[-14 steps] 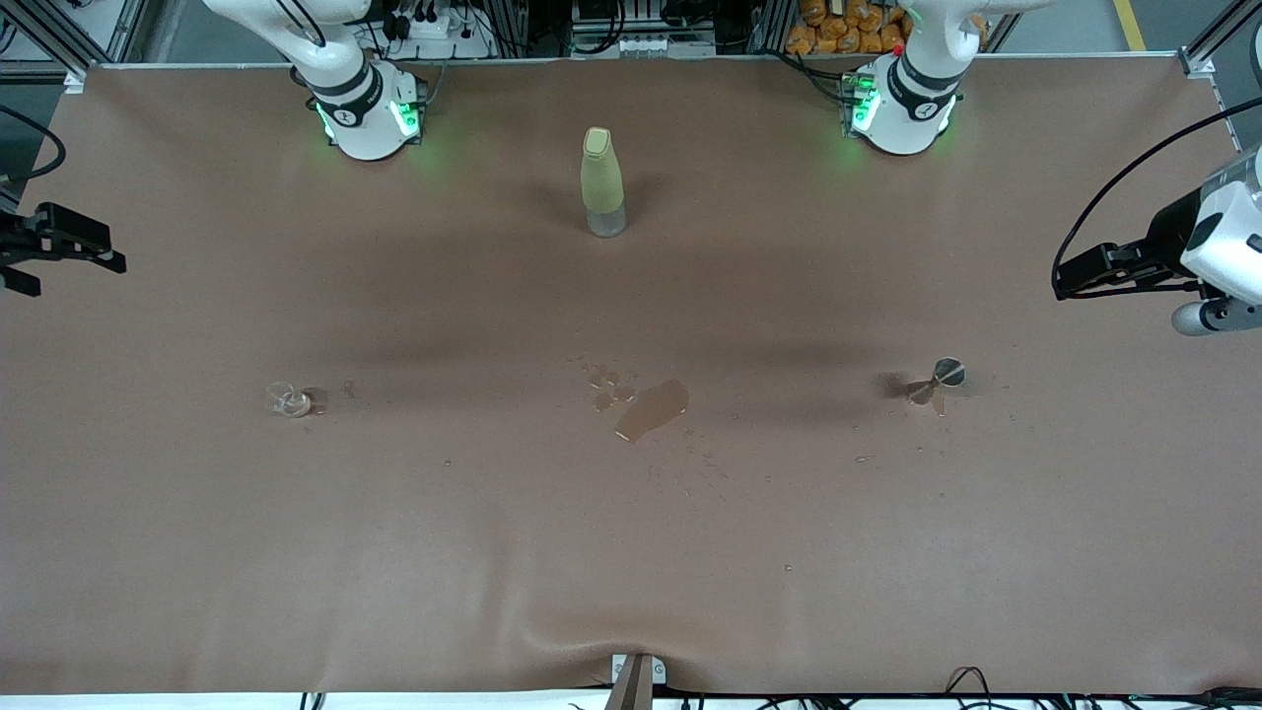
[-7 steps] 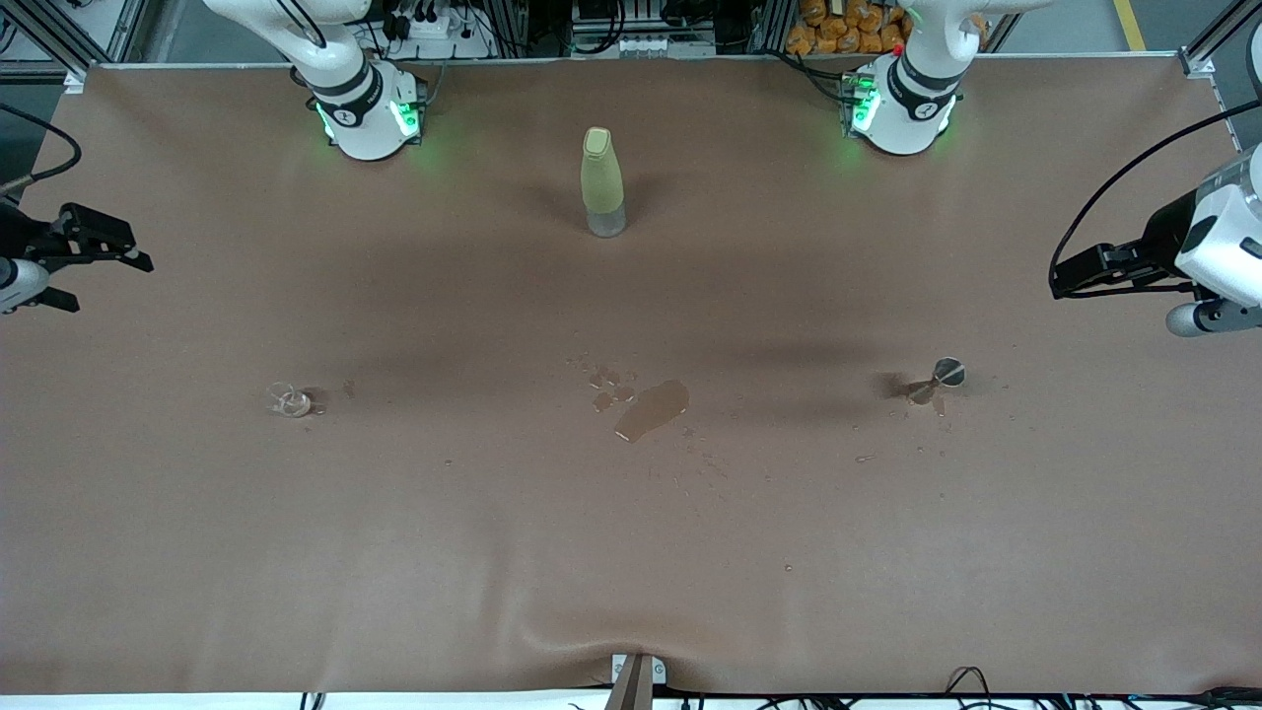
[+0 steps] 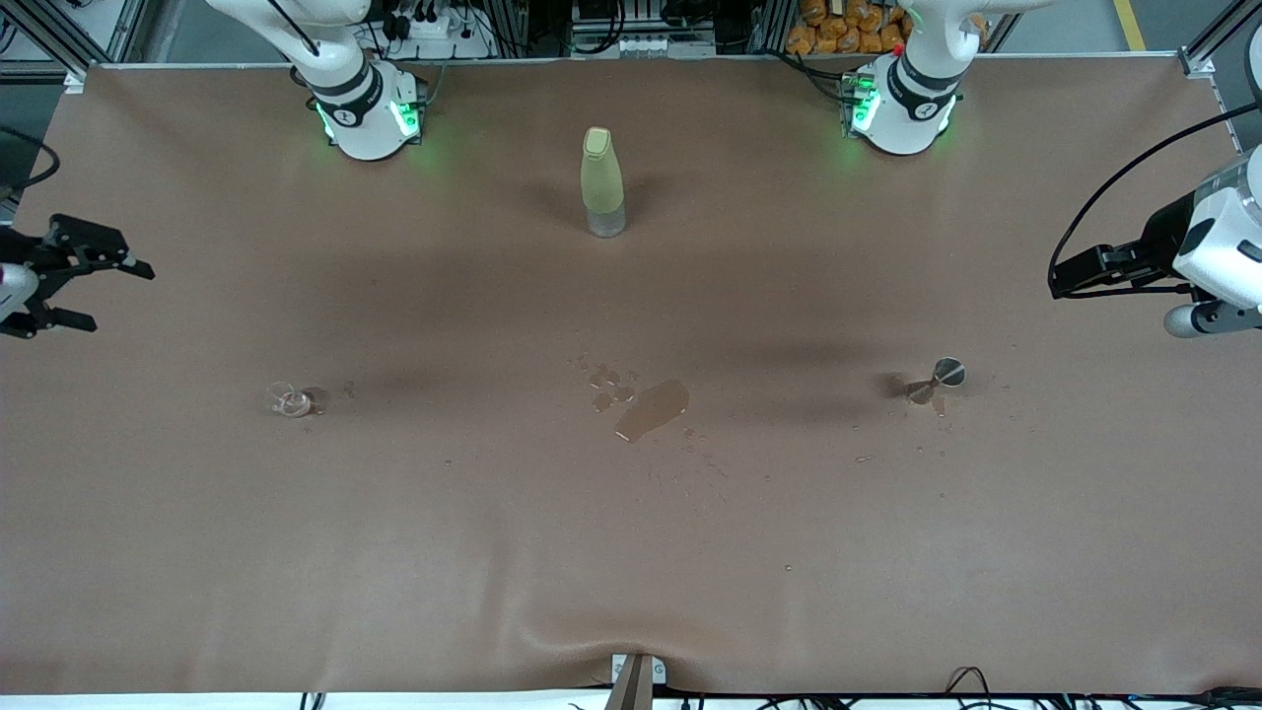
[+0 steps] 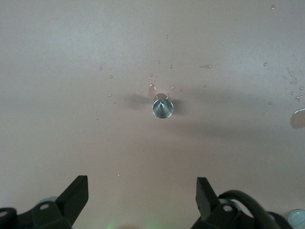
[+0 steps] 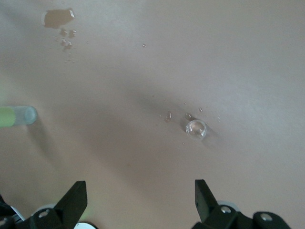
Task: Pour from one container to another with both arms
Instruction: 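Lower the right gripper to the glass beaker while the left gripper reaches the jigger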
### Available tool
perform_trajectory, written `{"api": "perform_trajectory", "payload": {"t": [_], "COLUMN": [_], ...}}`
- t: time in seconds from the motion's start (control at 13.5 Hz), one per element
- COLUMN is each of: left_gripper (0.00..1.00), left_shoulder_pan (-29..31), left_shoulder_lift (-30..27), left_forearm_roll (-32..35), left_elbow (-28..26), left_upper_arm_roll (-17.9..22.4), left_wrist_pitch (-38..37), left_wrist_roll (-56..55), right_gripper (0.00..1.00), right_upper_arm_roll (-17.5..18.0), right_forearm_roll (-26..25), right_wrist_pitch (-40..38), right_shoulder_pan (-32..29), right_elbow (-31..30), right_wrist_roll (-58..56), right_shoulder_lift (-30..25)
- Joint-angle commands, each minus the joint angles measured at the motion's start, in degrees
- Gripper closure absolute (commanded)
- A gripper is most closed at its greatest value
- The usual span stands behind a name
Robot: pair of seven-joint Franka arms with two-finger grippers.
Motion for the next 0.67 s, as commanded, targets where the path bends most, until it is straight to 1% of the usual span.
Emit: {"api": "perform_trajectory", "payload": {"t": [0.0, 0.22, 0.3, 0.52, 0.59], "left_gripper": [0.0, 0.0, 0.0, 0.0, 0.0], "left_shoulder_pan": [0.3, 0.3, 0.4, 1.8, 3.0], "left_shoulder_lift": [-0.1, 0.2, 0.2, 0.2, 0.3], "left_forearm_roll": [-0.1, -0.2, -0.2, -0.1, -0.2], "left_elbow": [0.1, 0.6, 0.7, 0.7, 0.7], "left_upper_arm_roll": [0.0, 0.1, 0.2, 0.3, 0.3], "left_wrist_pitch": [-0.1, -0.1, -0.1, -0.1, -0.1], "left_wrist_roll": [-0.3, -0.1, 0.0, 1.0, 4.2], "right_gripper": [0.0, 0.0, 0.0, 0.0, 0.0], "right_upper_arm_roll": [0.4, 0.4, 0.4, 0.4, 0.4], "right_forearm_roll": [6.6, 11.5, 14.2, 20.7, 22.9], "right_wrist_pitch": [0.2, 0.2, 0.4, 1.0, 1.0], "right_shoulder_pan": [-3.4, -4.4, -5.4, -8.7, -9.2], "right_elbow": [0.4, 0.3, 0.1, 0.1, 0.1], "right_wrist_roll": [-10.5, -17.5, -20.8, -36.6, -40.3], "right_shoulder_lift": [2.5, 4.1, 5.5, 11.0, 12.4]}}
